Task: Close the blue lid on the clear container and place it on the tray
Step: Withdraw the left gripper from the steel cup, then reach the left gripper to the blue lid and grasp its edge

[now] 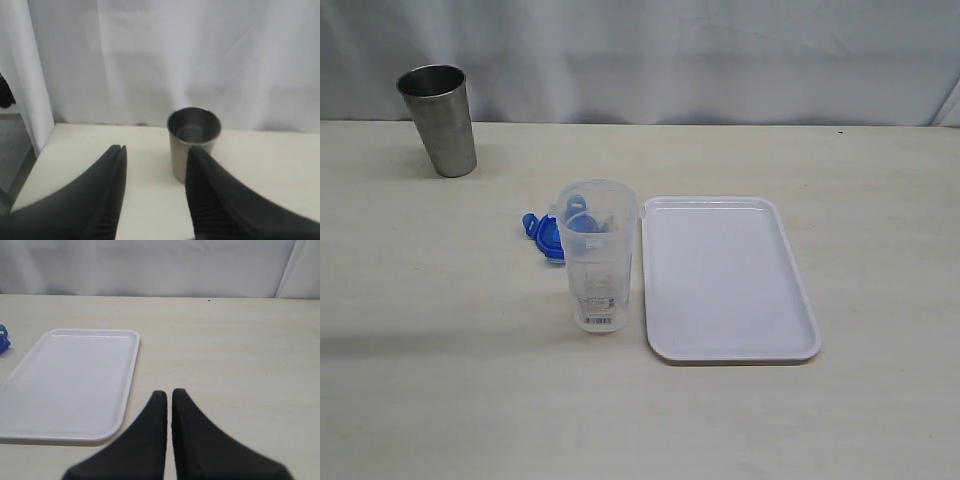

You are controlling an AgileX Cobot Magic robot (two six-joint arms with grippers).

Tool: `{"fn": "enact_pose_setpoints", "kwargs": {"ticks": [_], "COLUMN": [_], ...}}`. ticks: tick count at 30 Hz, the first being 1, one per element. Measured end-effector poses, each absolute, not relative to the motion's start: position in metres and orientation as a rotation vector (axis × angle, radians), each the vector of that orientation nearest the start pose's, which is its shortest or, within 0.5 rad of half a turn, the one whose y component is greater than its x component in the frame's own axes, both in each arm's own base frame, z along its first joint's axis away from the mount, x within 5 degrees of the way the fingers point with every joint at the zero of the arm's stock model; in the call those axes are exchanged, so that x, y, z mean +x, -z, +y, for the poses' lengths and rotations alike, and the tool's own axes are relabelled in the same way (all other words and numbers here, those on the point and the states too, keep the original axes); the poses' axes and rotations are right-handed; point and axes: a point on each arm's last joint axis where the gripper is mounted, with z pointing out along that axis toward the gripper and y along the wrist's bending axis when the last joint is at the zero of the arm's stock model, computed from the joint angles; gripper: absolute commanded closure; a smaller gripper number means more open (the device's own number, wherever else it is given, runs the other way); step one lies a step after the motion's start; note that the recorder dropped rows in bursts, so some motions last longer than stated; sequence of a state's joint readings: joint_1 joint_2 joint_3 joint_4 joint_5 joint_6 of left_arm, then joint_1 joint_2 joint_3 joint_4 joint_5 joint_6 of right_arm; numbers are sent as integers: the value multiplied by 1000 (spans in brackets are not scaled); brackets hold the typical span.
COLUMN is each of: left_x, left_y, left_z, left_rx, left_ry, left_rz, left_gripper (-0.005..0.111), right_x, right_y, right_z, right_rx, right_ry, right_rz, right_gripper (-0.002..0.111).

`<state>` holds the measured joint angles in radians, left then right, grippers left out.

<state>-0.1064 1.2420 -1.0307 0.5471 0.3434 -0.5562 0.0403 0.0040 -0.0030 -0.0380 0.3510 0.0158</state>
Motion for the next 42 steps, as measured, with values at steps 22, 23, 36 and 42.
{"fn": "enact_pose_setpoints", "kwargs": {"ticks": [22, 23, 36, 42], "left_x": [326, 329, 373, 396], "left_y": [-235, -229, -143, -125], "left_z": [-85, -87, -113, -117], "left_rx": [291, 297, 270, 275], "left_ry": [631, 641, 528, 518], "left_rz": [2721, 2724, 2695, 2691], "left_gripper": [69, 69, 69, 58], "right_x": [53, 53, 53, 53], "right_y": [-182, -182, -182, -182], "right_z": [1, 1, 1, 1], "right_rx": [-46, -46, -46, -46], "right_ry": [-2, -2, -2, -2], "right_rz": [1835, 1835, 1835, 1835], "right_gripper": [104, 104, 104, 104]}}
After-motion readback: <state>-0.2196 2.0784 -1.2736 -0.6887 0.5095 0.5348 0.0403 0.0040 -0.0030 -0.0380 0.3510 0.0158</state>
